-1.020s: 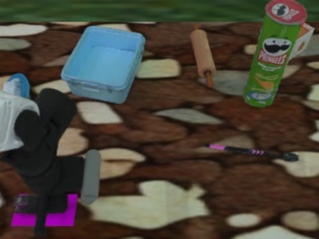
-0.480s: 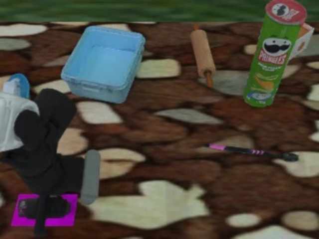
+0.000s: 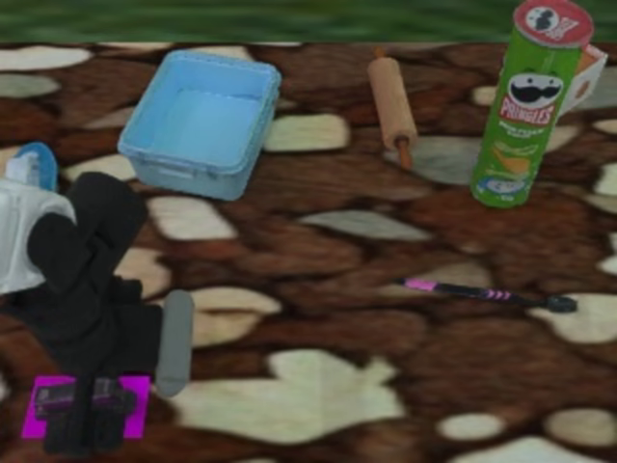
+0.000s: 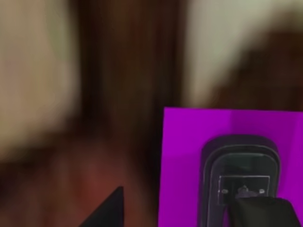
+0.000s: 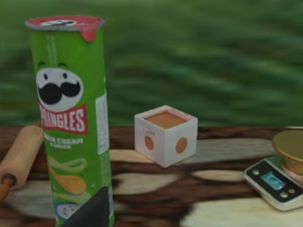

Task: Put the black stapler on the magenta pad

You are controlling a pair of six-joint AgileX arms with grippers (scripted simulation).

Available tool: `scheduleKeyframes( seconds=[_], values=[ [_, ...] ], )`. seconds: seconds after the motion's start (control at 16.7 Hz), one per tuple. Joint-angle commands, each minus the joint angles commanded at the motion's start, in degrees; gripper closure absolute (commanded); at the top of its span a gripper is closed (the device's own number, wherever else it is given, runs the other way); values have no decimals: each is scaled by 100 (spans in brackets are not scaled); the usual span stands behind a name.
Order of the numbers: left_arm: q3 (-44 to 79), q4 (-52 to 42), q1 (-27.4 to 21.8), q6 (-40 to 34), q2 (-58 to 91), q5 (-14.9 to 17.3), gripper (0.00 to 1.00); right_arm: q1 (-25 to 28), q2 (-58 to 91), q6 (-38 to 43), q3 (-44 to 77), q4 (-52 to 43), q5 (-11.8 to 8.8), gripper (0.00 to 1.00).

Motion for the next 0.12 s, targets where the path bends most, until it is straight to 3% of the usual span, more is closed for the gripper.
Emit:
scheduleKeyframes(
  seconds=[0.12],
  values=[
    [0, 0, 0, 0, 0, 0, 0, 0, 0, 0, 0, 0, 0, 0]
  ],
)
